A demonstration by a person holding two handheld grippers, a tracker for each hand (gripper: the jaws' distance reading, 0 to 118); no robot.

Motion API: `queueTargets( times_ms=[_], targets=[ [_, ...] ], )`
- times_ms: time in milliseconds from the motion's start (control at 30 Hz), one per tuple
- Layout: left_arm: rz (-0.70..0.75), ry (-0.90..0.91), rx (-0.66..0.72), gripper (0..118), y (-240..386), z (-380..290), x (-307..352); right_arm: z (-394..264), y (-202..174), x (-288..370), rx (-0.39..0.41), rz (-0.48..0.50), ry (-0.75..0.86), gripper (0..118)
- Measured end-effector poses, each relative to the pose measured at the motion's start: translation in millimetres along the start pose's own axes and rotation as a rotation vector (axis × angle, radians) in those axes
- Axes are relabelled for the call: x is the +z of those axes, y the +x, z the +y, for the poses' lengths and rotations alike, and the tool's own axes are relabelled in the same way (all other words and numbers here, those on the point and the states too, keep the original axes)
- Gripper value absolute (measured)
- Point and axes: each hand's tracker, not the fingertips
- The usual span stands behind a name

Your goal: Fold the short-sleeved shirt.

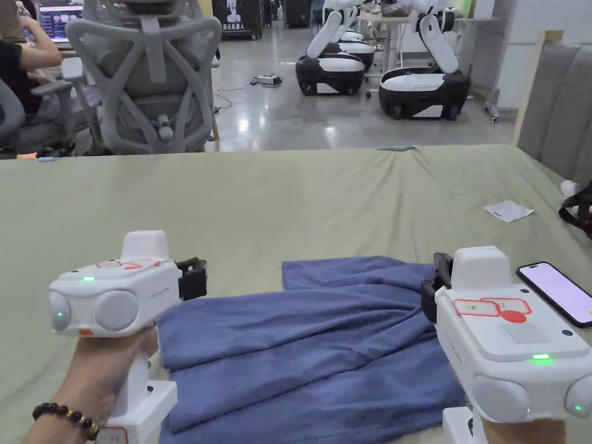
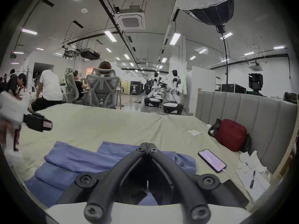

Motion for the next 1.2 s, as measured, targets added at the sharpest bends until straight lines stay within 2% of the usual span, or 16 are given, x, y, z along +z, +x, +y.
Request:
queueTargets(
  times_ms=[33, 133, 433, 500, 567, 600, 633, 667, 800, 833, 867, 900, 933, 967, 1067, 1200],
  targets=[
    [0.034, -0.046, -0.001, 118, -9, 5, -16, -1, -1, 0, 0.008, 0.006, 0.002, 0],
    [0.139, -0.087, -0.021, 112, -32, 9, -57, -6, -2, -9, 0.012, 0.014, 0.007, 0],
    [0.077, -0.452, -0.069, 103, -47, -36, -136, -31, -7, -41, 0.010, 0.021, -0.085, 0],
    [0.103, -0.396, -0.067, 99, -42, -47, -132, -34, -7, -44, 0.010, 0.018, -0.099, 0],
    [0.092, -0.378, -0.051, 82, -37, -44, -123, -35, -7, -44, 0.007, 0.017, -0.107, 0],
    [0.101, -0.360, -0.049, 67, -34, -41, -117, -35, -7, -44, 0.007, 0.017, -0.110, 0],
    [0.086, -0.343, -0.055, 26, -33, -38, -111, -35, -7, -45, 0.009, 0.017, -0.113, 1],
    [0.042, -0.324, -0.051, 2, -32, -35, -108, -35, -6, -45, 0.012, 0.016, -0.116, 1],
    [0.027, -0.292, -0.068, 2, -22, -22, -101, -32, 7, -46, -0.020, -0.004, -0.137, 2],
    [0.020, -0.273, -0.069, 2, -19, -17, -97, -31, 15, -48, -0.049, -0.019, -0.146, 7],
    [0.014, -0.264, -0.067, 2, -16, -11, -94, -30, 26, -51, -0.084, -0.046, -0.174, 20],
    [0.006, -0.248, -0.070, 2, -14, -5, -92, -29, 37, -56, -0.112, -0.062, -0.212, 47],
    [0.002, -0.229, -0.075, 2, -11, 1, -88, -28, 48, -61, -0.132, -0.067, -0.251, 95],
    [-0.002, -0.211, -0.082, 2, -8, 6, -85, -28, 61, -65, -0.145, -0.068, -0.294, 118],
    [-0.016, -0.170, -0.078, 2, -3, 18, -80, -33, 90, -75, -0.151, -0.077, -0.337, 112],
    [-0.045, -0.155, -0.041, 2, -1, 22, -79, -53, 121, -90, -0.149, -0.098, -0.559, 112]
  ],
)
